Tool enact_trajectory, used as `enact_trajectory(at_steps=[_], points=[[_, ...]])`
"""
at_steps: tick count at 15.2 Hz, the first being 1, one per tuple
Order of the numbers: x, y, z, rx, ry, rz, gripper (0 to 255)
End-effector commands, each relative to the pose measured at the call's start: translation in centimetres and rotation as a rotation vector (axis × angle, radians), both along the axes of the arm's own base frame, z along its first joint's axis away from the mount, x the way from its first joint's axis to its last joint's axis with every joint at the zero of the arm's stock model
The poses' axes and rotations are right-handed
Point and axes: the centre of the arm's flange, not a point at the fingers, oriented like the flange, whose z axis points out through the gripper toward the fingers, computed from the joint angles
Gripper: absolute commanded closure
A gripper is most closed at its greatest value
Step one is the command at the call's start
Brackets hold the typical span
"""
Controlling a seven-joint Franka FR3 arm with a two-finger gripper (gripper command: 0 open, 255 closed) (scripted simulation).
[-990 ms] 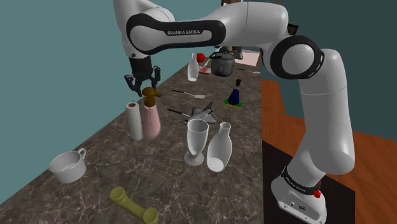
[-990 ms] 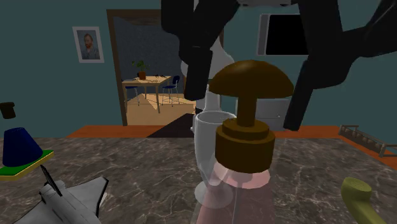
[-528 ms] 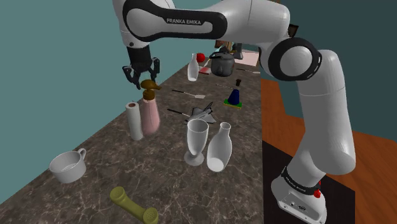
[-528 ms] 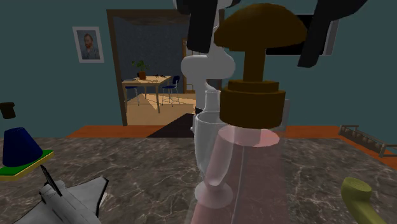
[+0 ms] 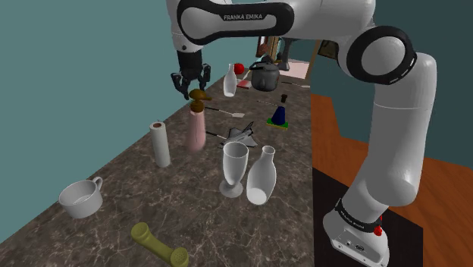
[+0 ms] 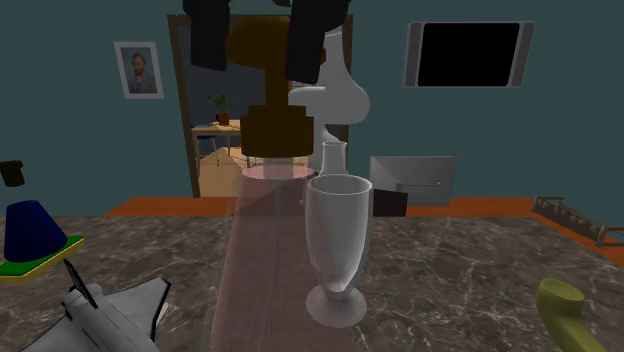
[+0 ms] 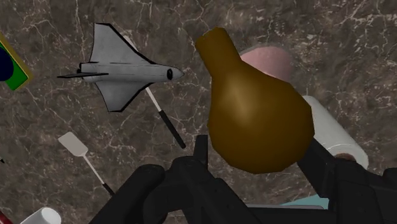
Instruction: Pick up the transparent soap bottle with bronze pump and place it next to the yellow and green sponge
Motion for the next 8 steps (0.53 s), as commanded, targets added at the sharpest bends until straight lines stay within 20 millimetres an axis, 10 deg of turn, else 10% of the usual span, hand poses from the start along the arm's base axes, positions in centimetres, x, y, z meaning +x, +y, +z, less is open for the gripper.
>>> enact_trajectory(at_steps=[1, 8], points=[[-0.6, -2.7, 0.1, 0.0, -0.001, 0.001, 255], [-2.5, -11.7, 0.1, 0.0, -0.001, 0.001, 255]])
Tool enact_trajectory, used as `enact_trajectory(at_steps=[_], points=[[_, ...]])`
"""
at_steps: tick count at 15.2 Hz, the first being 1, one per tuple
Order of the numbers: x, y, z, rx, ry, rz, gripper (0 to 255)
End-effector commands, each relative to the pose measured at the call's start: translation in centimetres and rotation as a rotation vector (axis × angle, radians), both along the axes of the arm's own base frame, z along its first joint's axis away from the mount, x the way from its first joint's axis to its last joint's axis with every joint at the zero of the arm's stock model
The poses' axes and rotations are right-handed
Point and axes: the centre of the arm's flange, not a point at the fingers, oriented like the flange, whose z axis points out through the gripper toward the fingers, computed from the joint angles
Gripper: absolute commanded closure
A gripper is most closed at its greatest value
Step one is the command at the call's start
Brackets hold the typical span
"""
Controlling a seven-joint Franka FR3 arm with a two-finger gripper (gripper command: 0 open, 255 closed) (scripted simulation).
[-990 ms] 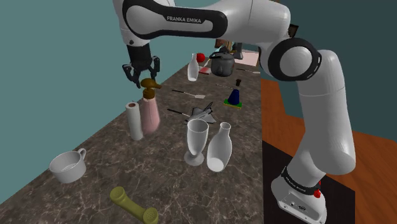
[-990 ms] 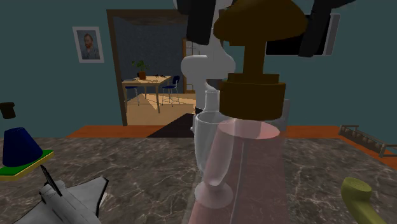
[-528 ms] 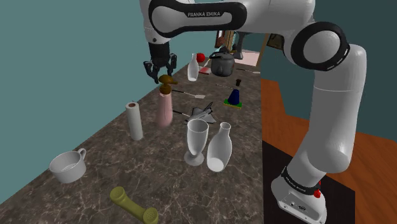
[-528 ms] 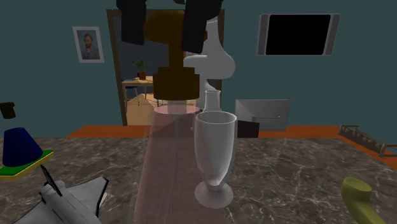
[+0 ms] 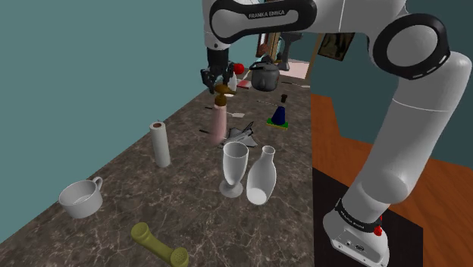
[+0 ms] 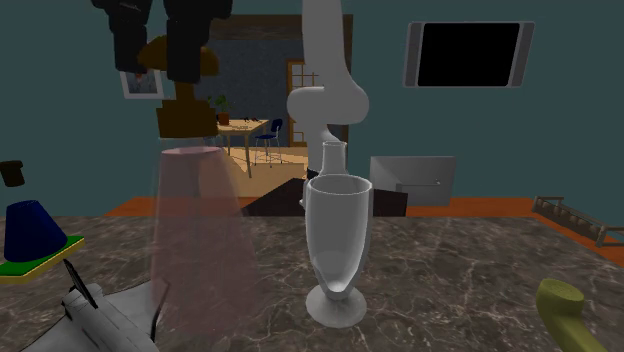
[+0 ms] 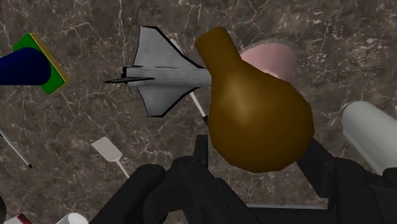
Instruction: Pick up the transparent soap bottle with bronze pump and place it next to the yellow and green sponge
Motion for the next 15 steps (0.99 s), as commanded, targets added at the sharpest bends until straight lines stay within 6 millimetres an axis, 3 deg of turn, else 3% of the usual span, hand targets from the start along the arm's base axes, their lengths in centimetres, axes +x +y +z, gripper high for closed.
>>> enact_trajectory(at_steps=[1, 15], points=[[-0.7, -2.5, -0.1, 0.0, 0.0, 0.001, 255], [-4.6, -20.6, -0.1, 0.0, 0.0, 0.001, 255]])
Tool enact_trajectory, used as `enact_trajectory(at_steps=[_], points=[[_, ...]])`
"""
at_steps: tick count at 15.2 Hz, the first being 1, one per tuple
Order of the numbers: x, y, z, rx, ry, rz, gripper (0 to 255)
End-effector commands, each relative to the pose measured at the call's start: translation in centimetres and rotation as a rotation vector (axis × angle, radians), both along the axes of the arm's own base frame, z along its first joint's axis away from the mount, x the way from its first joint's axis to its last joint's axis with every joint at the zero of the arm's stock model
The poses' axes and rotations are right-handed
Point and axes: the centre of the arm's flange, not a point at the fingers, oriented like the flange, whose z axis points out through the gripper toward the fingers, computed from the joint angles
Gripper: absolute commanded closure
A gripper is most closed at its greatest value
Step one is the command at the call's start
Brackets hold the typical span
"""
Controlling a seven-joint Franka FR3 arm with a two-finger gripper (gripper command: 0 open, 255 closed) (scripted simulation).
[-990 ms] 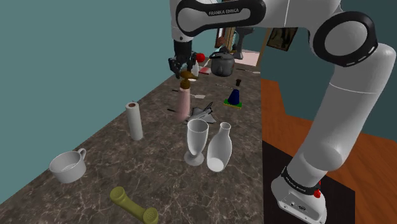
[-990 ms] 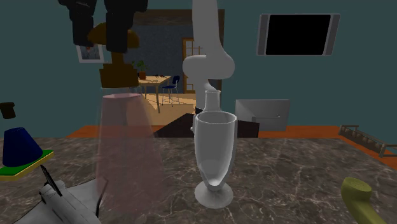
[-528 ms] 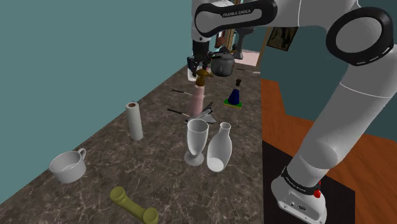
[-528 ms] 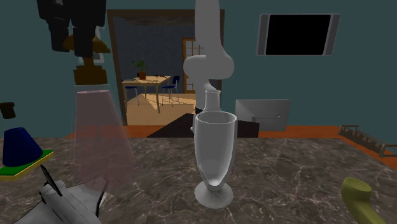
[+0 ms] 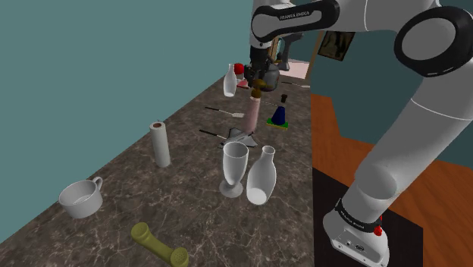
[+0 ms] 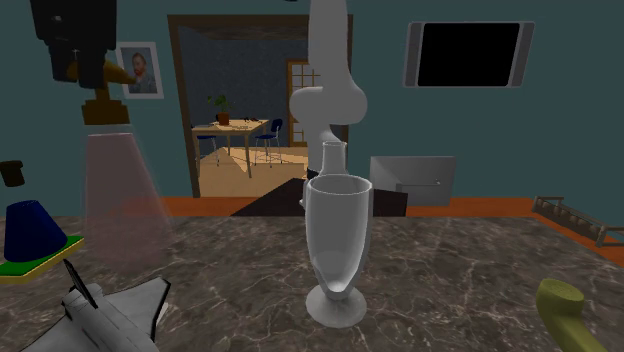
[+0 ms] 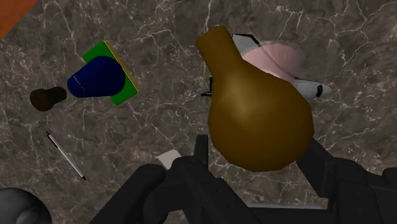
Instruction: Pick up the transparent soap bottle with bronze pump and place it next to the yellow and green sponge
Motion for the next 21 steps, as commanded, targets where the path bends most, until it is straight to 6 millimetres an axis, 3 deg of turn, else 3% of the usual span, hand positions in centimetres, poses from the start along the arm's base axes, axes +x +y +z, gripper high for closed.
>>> enact_trajectory(at_steps=[1, 12, 21], points=[[-0.7, -2.6, 0.1, 0.0, -0.001, 0.001, 255], [-3.7, -16.9, 0.1, 0.0, -0.001, 0.001, 255], [-3.7, -16.9, -4.7, 0.0, -0.001, 0.001, 255]])
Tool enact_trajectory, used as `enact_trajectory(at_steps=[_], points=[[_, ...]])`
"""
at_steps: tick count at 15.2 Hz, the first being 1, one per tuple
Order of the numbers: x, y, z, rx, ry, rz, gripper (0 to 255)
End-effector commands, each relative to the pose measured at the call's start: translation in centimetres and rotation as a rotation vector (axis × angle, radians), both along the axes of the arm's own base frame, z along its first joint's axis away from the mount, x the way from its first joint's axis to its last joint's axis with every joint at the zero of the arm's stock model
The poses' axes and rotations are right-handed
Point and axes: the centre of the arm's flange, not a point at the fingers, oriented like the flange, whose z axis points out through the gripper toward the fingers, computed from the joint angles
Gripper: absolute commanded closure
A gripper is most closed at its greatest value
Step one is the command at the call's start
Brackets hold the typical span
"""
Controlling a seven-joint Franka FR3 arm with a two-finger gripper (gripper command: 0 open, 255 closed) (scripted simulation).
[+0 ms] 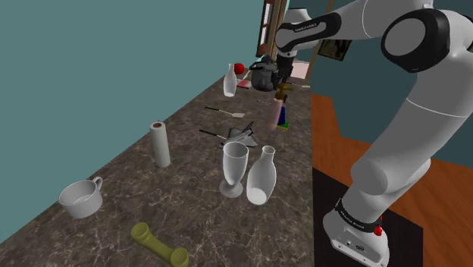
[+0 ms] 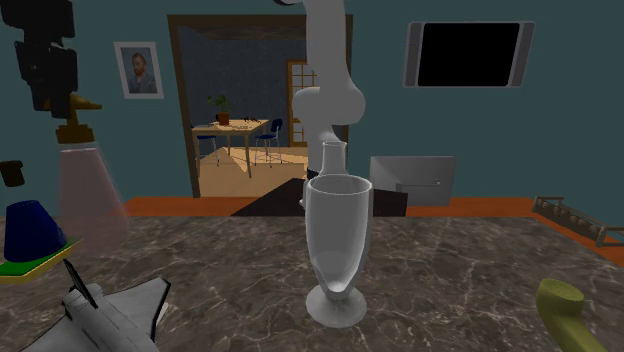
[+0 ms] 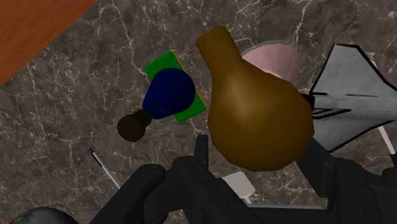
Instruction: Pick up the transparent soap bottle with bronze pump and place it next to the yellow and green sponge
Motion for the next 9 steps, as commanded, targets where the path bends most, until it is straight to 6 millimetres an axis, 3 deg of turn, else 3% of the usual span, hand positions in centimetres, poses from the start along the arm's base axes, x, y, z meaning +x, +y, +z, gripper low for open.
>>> enact_trajectory(at_steps=[1, 6, 9], points=[[0.0, 0.0, -1.0, 0.0, -0.001, 0.0, 255], [0.0, 0.0, -3.6, 0.0, -0.001, 0.0, 255], [0.0, 0.0, -4.0, 0.0, -0.001, 0.0, 255]])
